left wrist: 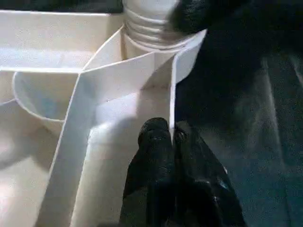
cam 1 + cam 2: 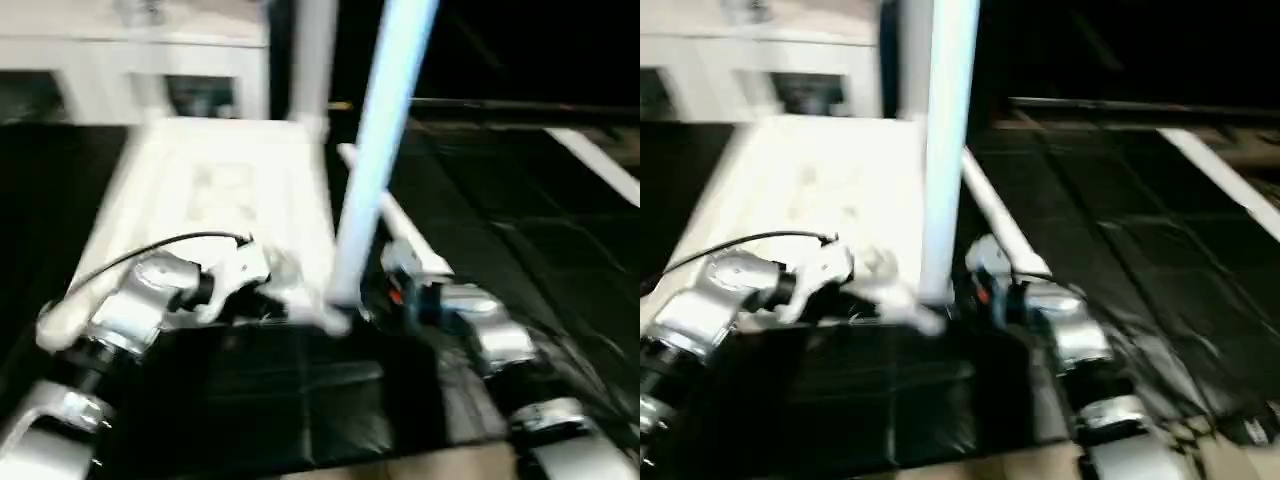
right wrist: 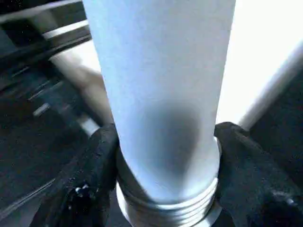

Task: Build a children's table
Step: Rotate leg to tighten

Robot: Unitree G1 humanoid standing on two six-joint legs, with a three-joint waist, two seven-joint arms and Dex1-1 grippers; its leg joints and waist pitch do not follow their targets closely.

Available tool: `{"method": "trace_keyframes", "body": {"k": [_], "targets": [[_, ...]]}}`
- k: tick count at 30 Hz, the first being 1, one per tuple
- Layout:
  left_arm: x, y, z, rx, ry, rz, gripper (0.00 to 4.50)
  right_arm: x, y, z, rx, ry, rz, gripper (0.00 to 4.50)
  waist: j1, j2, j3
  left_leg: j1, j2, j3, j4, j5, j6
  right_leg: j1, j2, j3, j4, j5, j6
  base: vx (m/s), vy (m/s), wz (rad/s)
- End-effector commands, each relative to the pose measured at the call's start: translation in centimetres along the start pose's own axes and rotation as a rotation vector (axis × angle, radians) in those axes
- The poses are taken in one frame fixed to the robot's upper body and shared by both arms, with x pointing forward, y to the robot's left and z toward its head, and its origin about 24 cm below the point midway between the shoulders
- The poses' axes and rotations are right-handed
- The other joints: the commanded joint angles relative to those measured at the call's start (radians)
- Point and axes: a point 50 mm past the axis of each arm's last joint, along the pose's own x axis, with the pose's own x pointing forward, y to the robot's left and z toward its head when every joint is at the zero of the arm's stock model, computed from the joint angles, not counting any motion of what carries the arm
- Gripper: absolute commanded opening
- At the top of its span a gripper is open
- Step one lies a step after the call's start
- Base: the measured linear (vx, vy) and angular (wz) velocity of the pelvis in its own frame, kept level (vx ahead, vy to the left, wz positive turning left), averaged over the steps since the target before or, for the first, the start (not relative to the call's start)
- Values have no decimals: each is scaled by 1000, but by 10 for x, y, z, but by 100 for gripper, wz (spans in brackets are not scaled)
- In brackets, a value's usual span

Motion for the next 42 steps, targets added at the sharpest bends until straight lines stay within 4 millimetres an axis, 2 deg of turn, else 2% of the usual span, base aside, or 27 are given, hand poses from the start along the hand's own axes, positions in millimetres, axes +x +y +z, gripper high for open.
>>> {"method": "trace_keyframes", "body": {"k": [1,2,3,5,8,9,11,12,15,17,19,22,23,25,27,29,30,32,36,42], "targets": [[14,-12,33,5,-115,48,0,33,18,-5,106,25,-64,269,0,18,-67,-3,31,-21,-75,-273,-29,57,-98,58,-93,-415,-123,0,0,0],[17,-16,36,-14,-124,67,0,40,20,-5,137,32,-107,269,-7,18,-67,-6,32,-22,-76,-266,-32,58,-98,59,-89,-403,-128,0,0,0],[19,-17,38,-25,-129,76,0,43,21,-5,145,40,-126,269,-11,19,-66,-3,27,-21,-73,-267,-29,55,-95,56,-96,-421,-120,0,0,0],[26,-23,46,-61,-150,102,0,51,23,-5,155,84,-194,269,-18,17,-66,1,25,-18,-69,-258,-20,51,-92,58,-97,-405,-124,0,0,0],[32,-28,54,-67,-153,111,0,56,26,-5,130,91,-200,269,-21,15,-67,2,24,-14,-66,-250,-2,48,-90,59,-98,-373,-124,0,0,0],[33,-28,55,-68,-153,116,0,56,26,-4,126,86,-205,304,-20,17,-67,3,25,-13,-66,-248,4,46,-89,61,-96,-352,-129,0,0,0],[32,-24,54,-54,-147,137,0,56,25,-3,139,72,-205,304,-19,17,-68,3,24,-12,-66,-244,10,47,-87,61,-93,-323,-135,0,0,0],[29,-18,51,-36,-132,161,0,54,23,-2,126,65,-214,341,-16,18,-68,4,25,-11,-66,-243,11,47,-86,62,-92,-311,-138,0,0,0],[25,-15,48,-38,-112,178,0,51,19,-2,120,59,-244,348,-13,21,-69,5,26,-12,-68,-241,6,47,-87,63,-88,-288,-147,0,0,0],[21,-14,45,-35,-94,181,0,48,15,0,99,51,-268,383,-14,24,-68,5,27,-13,-69,-257,-1,48,-87,62,-89,-291,-150,0,0,0],[19,-14,43,-29,-85,180,0,46,12,1,85,46,-273,388,-14,23,-69,5,27,-14,-70,-262,-2,49,-88,63,-89,-292,-149,0,0,0],[11,-13,34,4,-44,136,0,31,4,4,-48,56,-224,417,-9,21,-69,3,27,-12,-68,-247,4,50,-87,63,-86,-267,-152,0,0,0],[9,-12,33,21,-44,117,0,26,3,5,-69,50,-189,426,-8,22,-68,5,26,-10,-68,-245,6,47,-86,65,-86,-263,-156,0,0,0],[3,-10,26,40,-30,76,0,11,-1,9,-116,29,-105,438,3,23,-69,8,28,-9,-66,-250,20,48,-87,66,-89,-259,-149,0,0,0],[-1,-9,23,94,-37,33,0,-2,-1,9,-192,38,3,445,16,23,-71,13,29,-6,-64,-242,29,43,-85,67,-87,-232,-151,0,0,0],[-4,-9,20,109,-42,2,0,-12,-3,7,-220,61,46,445,19,21,-70,10,29,-4,-65,-232,30,45,-84,68,-83,-218,-164,0,0,0],[-7,-8,17,140,-40,-34,0,-21,-8,8,-200,59,70,445,21,20,-70,5,28,-6,-66,-229,33,48,-85,67,-84,-233,-159,0,0,0],[-10,-8,11,172,-20,-87,0,-30,-11,12,-198,51,110,445,28,22,-70,11,30,-6,-66,-235,35,45,-86,67,-87,-250,-153,0,0,0],[-15,-8,2,219,26,-175,0,-39,-12,18,-216,58,190,445,33,21,-69,11,33,-6,-69,-245,28,45,-86,68,-84,-256,-159,0,0,0],[-12,-11,5,278,33,-270,0,-40,-5,18,-280,106,324,445,45,21,-71,9,35,-6,-68,-235,20,47,-89,67,-82,-261,-161,0,0,0]]}}
